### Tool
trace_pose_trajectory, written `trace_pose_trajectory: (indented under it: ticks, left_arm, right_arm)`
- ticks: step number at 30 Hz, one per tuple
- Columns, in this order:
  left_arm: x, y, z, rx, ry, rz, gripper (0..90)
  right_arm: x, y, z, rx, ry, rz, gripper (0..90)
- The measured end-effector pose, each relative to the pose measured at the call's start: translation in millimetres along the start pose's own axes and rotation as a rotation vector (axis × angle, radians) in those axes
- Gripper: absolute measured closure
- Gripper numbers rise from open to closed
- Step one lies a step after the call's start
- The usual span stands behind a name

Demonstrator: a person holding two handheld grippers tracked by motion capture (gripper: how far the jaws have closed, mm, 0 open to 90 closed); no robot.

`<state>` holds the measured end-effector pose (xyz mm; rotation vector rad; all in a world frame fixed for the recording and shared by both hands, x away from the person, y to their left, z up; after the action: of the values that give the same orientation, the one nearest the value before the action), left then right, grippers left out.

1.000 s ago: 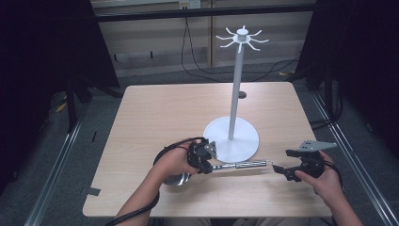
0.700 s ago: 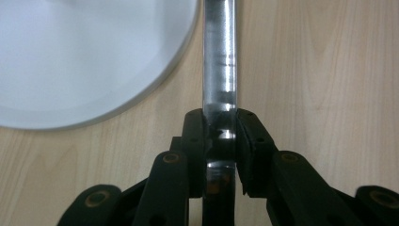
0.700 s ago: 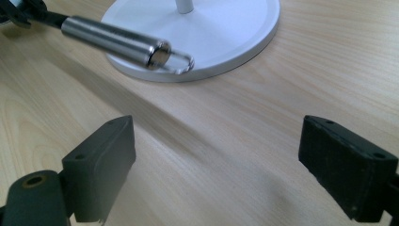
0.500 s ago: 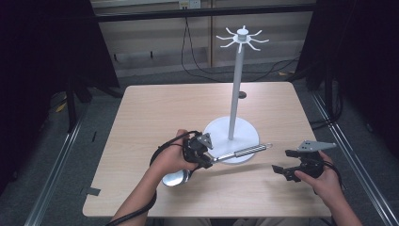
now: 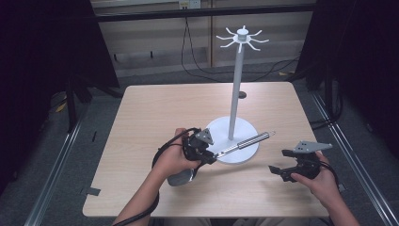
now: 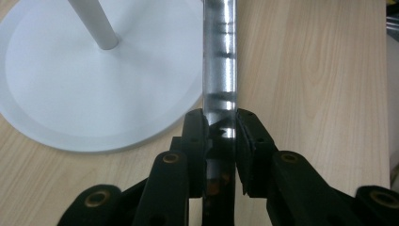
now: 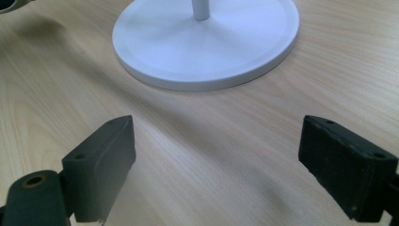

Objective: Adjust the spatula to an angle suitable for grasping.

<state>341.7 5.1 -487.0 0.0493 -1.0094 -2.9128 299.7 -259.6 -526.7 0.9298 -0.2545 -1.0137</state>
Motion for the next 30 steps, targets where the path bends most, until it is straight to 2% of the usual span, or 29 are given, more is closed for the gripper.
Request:
trace_pose_trajectory:
  ticks: [5,13,15,21,24,27,30]
  left_arm:
    - [-0.4,4.8,0.7,0.028,0.022,0.008,75.3]
    - [2.1,13.2,-0.2,0.074,0.05,0.012,75.3]
    - [1.8,16.8,-0.2,0.101,0.069,0.029,75.3]
    - [3.7,22.5,0.2,0.135,0.082,0.051,75.3]
    - [5.0,24.6,-0.6,0.152,0.085,0.057,75.3]
    - [5.5,25.5,-1.0,0.156,0.09,0.046,75.3]
    - [6.1,27.7,-1.9,0.175,0.1,0.065,75.3]
  right_arm:
    - [-2.9,2.1,-0.7,0.01,0.01,-0.003,10.7]
    - [-6.5,5.1,-2.3,0.043,0.034,-0.052,11.0]
    - [-8.3,5.4,-3.0,0.043,0.038,-0.052,11.1]
    - [-14.9,8.5,-4.9,0.05,0.056,-0.048,11.1]
    - [-16.4,9.7,-5.6,0.055,0.055,-0.044,11.1]
    - [-17.8,10.0,-6.2,0.057,0.06,-0.049,11.1]
    - [-20.1,11.2,-7.0,0.064,0.069,-0.056,11.9]
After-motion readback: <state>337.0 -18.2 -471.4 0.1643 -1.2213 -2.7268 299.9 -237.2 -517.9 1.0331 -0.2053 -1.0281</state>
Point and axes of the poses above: each handheld gripper's, and its own axes: z roughly backward along the jaws, y roughly out of its top, x roughly to its right, the point moved 8 cm from there along -z, roughly forward along the jaws, and after that the axes turned 8 degrees about -z, right-handed, at the moved point
